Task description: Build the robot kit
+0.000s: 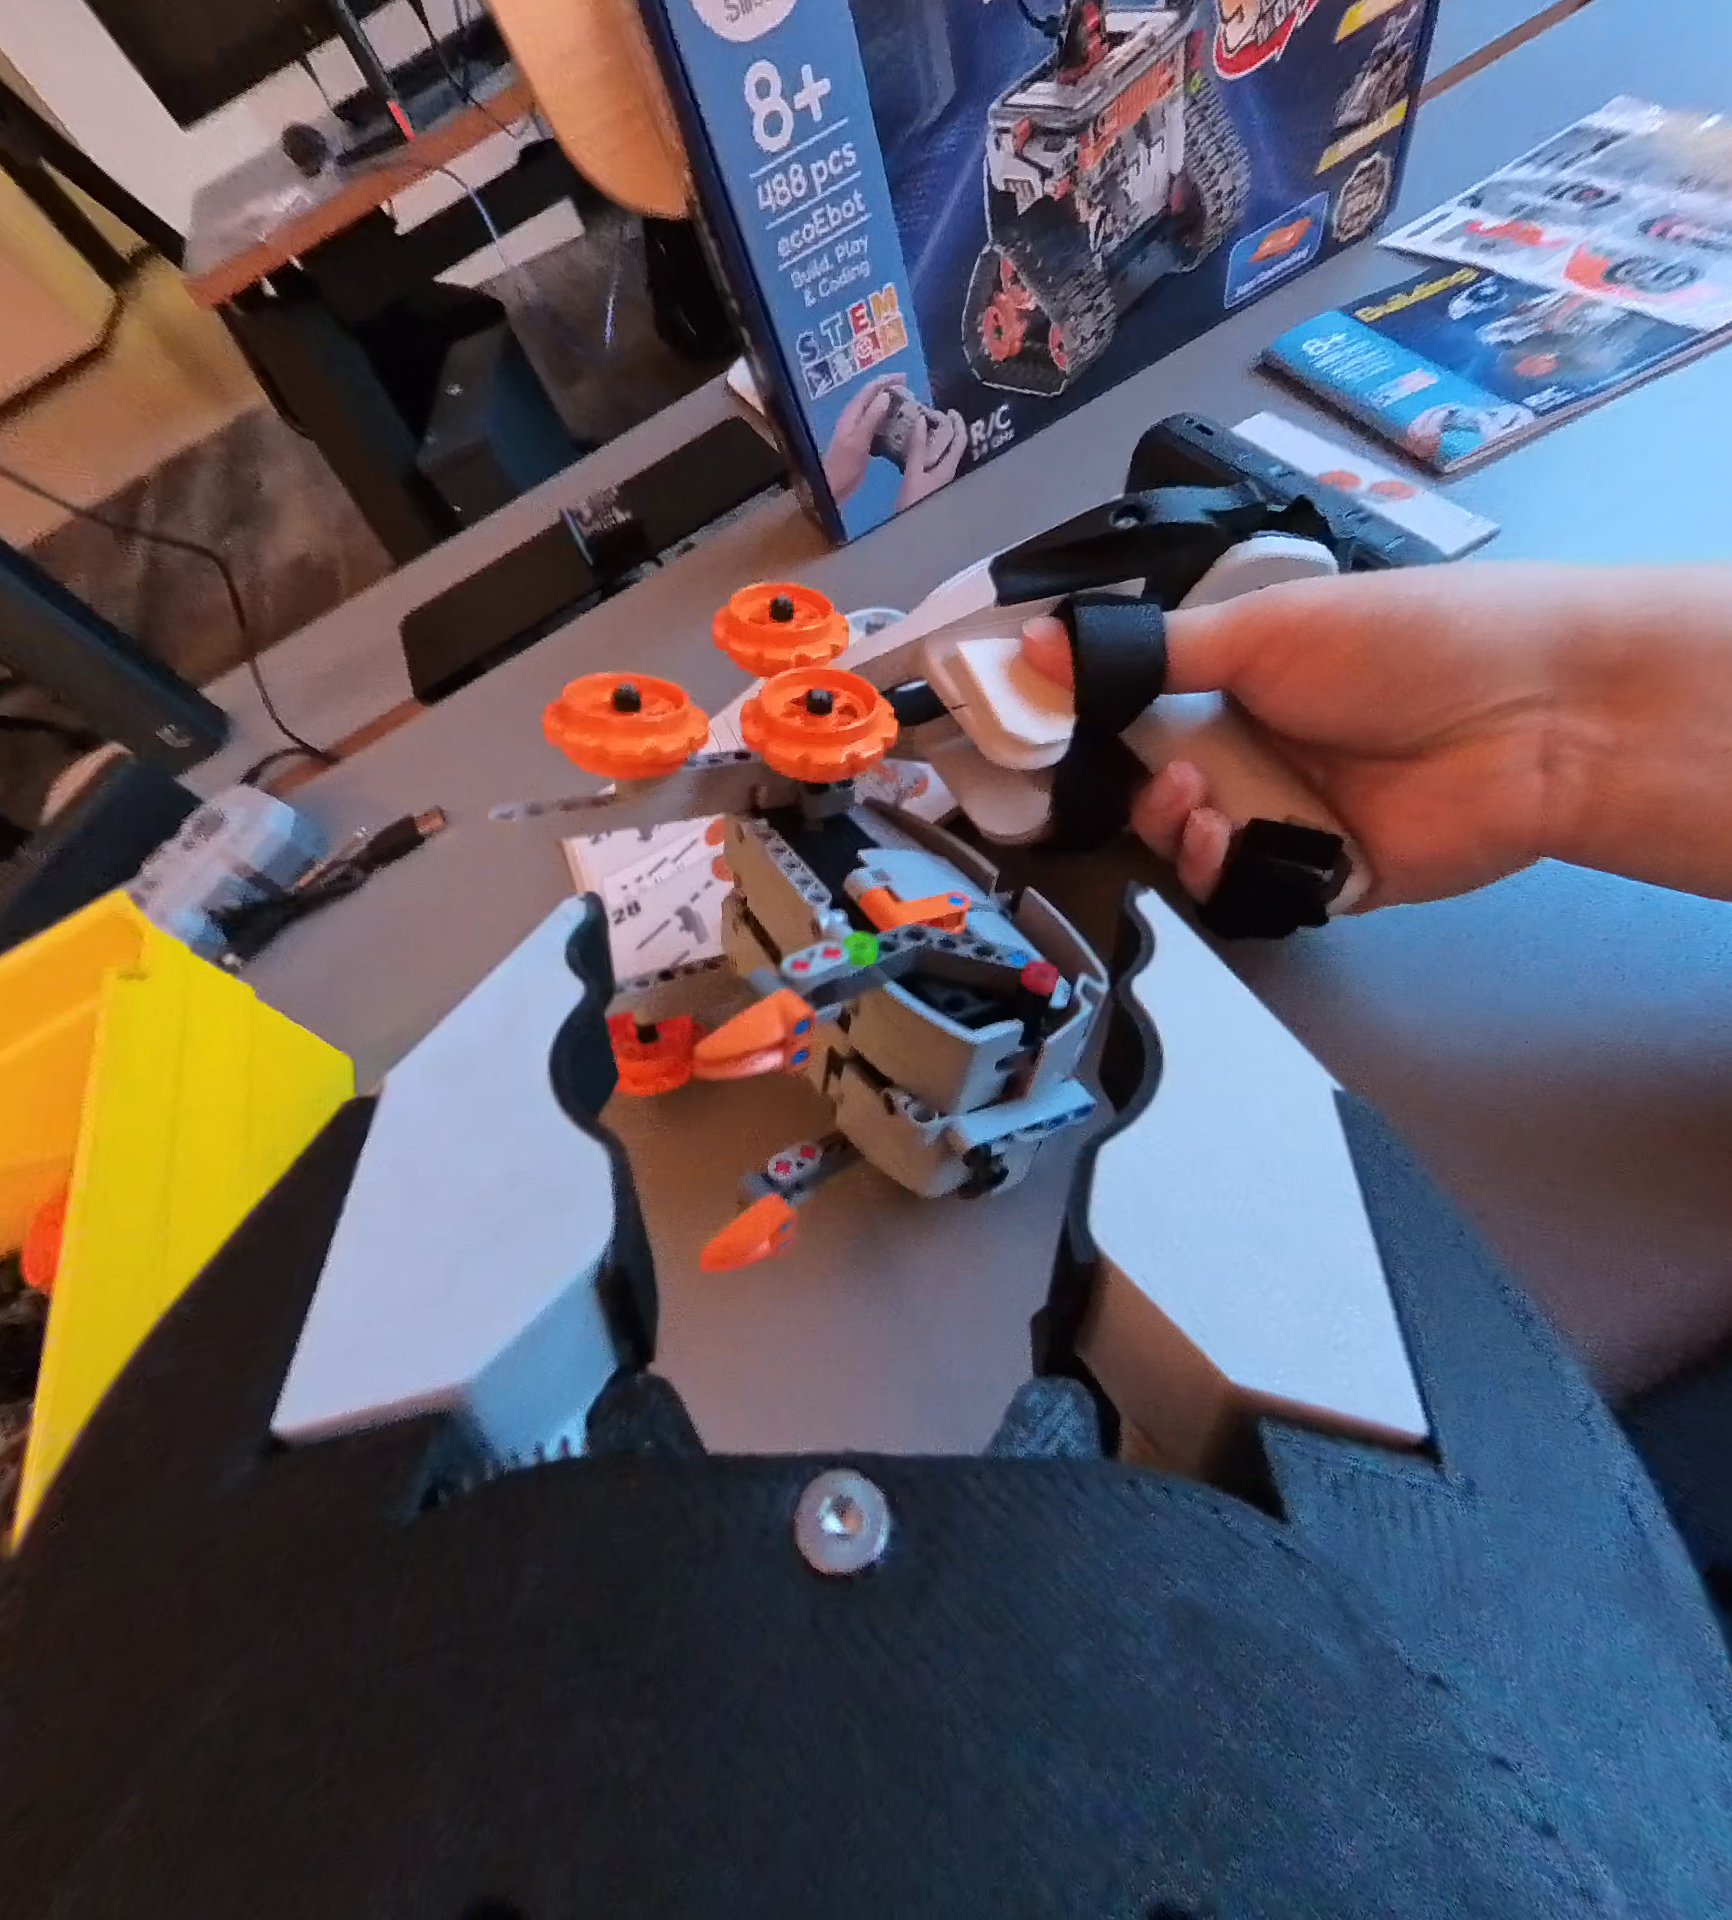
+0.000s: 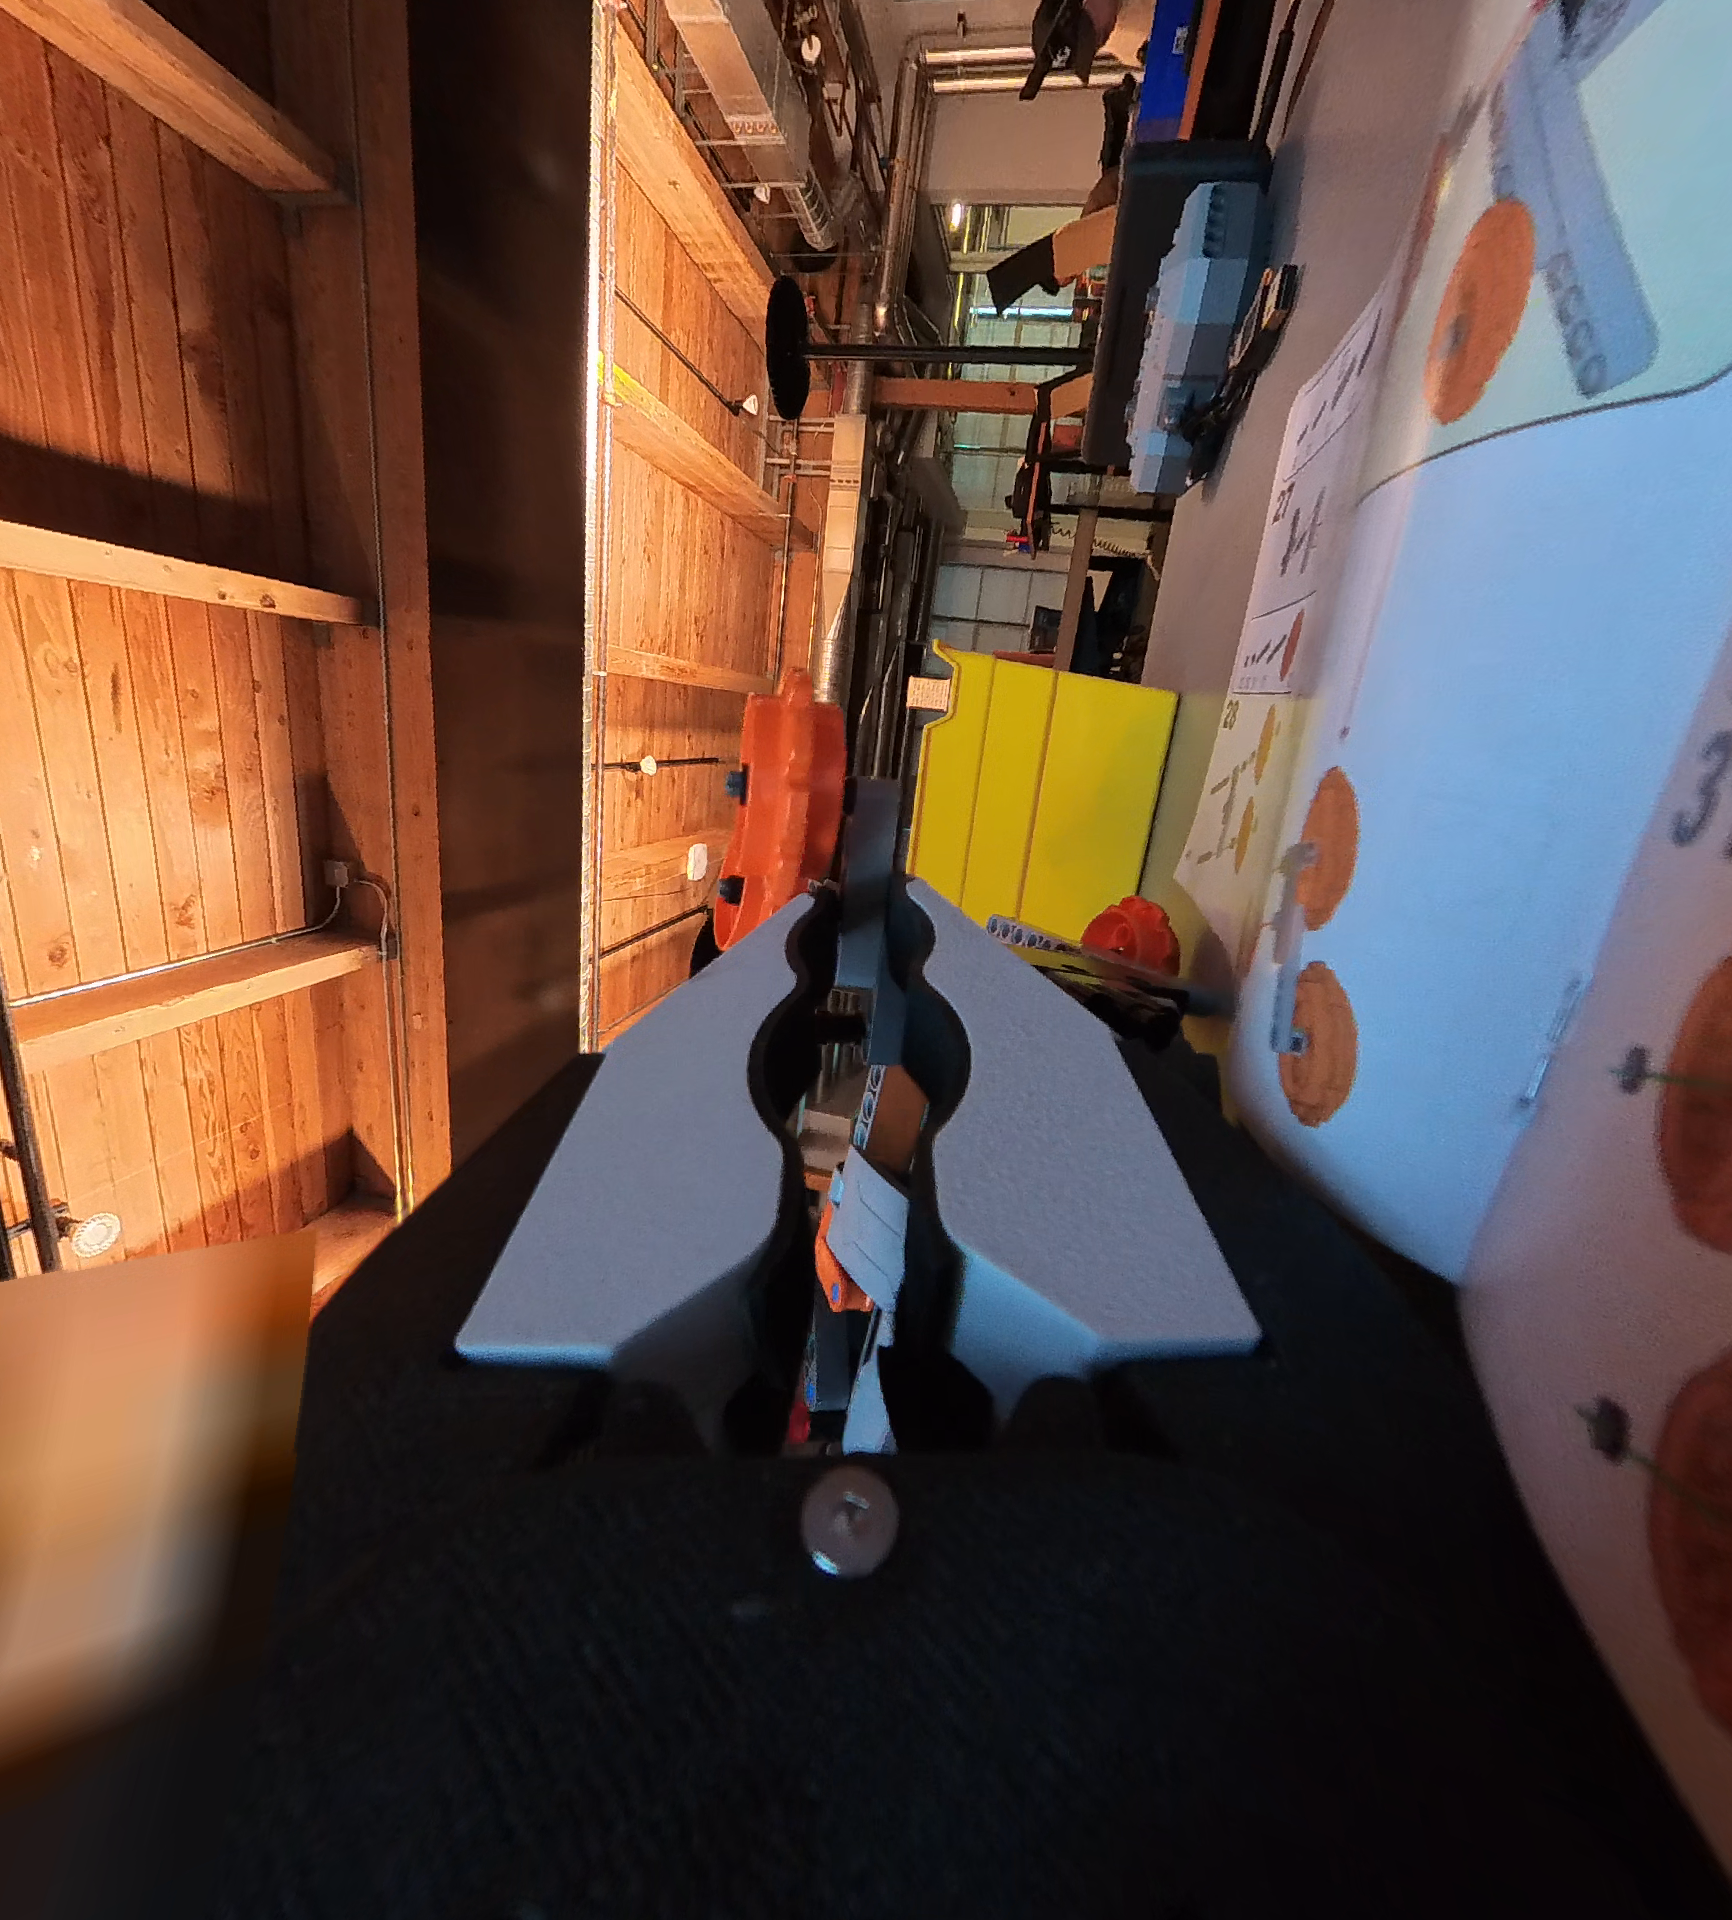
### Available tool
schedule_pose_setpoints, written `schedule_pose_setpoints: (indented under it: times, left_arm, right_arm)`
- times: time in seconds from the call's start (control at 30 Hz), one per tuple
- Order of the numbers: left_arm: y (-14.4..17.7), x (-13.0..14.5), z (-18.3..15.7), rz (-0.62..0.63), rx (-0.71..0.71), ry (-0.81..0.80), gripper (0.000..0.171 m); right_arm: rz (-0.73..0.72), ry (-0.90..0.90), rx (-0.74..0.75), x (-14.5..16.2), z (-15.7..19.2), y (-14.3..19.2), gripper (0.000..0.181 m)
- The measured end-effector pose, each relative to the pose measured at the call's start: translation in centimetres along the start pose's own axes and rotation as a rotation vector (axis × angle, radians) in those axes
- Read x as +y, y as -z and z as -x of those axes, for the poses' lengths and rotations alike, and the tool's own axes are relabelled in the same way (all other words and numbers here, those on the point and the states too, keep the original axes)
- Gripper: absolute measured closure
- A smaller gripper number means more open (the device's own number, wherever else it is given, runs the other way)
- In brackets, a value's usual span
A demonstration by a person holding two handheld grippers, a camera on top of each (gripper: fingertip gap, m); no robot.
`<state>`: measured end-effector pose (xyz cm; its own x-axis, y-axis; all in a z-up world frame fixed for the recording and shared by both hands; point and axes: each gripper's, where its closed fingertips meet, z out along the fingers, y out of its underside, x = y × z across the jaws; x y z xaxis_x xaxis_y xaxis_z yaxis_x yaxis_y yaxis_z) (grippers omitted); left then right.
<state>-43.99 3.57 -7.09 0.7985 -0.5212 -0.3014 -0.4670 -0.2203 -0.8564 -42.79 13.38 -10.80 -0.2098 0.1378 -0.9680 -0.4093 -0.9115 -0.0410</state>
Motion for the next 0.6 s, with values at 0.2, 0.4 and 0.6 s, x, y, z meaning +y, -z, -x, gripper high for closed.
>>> schedule_pose_setpoints:
  times: [0.2, 0.4, 0.6]
  left_arm:
    - [-2.8, 1.5, -0.7, 0.125, -0.087, -0.180, 0.072]
    - [-2.6, 3.0, 0.0, 0.158, -0.029, -0.168, 0.089]
    - [-1.9, 4.2, 0.9, 0.182, 0.082, -0.136, 0.089]
  right_arm:
    - [-0.010, 0.037, 0.012, 0.0, 0.0, 0.0, 0.172]
    - [-0.022, 0.053, 0.023, 0.3, 0.1, 0.1, 0.172]
    - [-0.019, 0.059, 0.025, 1.0, 0.3, -0.2, 0.172]
